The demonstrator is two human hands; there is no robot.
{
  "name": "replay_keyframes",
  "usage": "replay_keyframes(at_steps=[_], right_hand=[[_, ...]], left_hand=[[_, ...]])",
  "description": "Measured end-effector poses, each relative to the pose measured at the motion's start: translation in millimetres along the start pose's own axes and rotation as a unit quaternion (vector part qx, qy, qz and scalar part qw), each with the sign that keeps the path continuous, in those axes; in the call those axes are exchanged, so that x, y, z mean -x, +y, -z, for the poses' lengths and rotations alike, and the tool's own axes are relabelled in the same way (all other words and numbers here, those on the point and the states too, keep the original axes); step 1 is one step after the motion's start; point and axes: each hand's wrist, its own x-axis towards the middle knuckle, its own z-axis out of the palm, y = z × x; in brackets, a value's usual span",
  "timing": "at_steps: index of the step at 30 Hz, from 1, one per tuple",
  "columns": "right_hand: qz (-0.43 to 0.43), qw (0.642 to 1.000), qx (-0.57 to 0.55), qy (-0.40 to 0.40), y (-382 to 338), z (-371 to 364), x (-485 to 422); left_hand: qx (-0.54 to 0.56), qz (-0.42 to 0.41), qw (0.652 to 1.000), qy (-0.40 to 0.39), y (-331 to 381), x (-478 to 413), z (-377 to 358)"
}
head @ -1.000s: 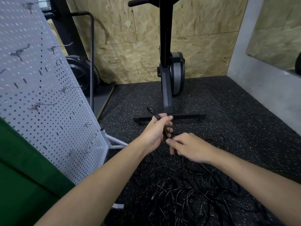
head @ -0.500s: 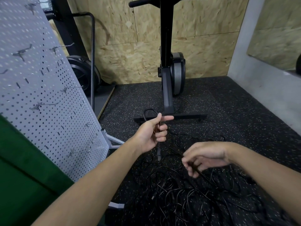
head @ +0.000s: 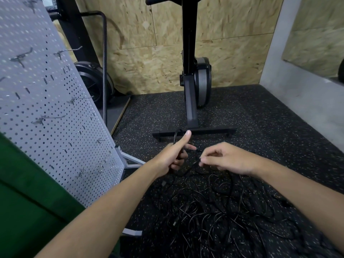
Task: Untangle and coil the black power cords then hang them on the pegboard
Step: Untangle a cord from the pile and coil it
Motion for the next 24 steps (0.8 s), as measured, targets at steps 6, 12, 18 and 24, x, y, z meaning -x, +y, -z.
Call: replay_keyframes(at_steps=[6, 12, 18, 24], right_hand=[[0.041, 0.962, 0.048, 0.267, -5, -7, -1], [-0.048, 0.940, 0.079, 0.327, -7, -7, 1], [-0.024, 0.974, -0.100, 0.200, 3, 11, 0], [-0.063, 0.989, -0.079, 0.109, 25, 14, 6]], left_hand=[[0.008, 0.019, 0.985, -0.169, -4, 3, -14], [0.092, 0.048, 0.962, -0.251, 4, 5, -19], [0.136, 0.027, 0.959, -0.247, 3, 1, -14], [0.162, -0.004, 0.966, -0.199, -1, -1, -9]])
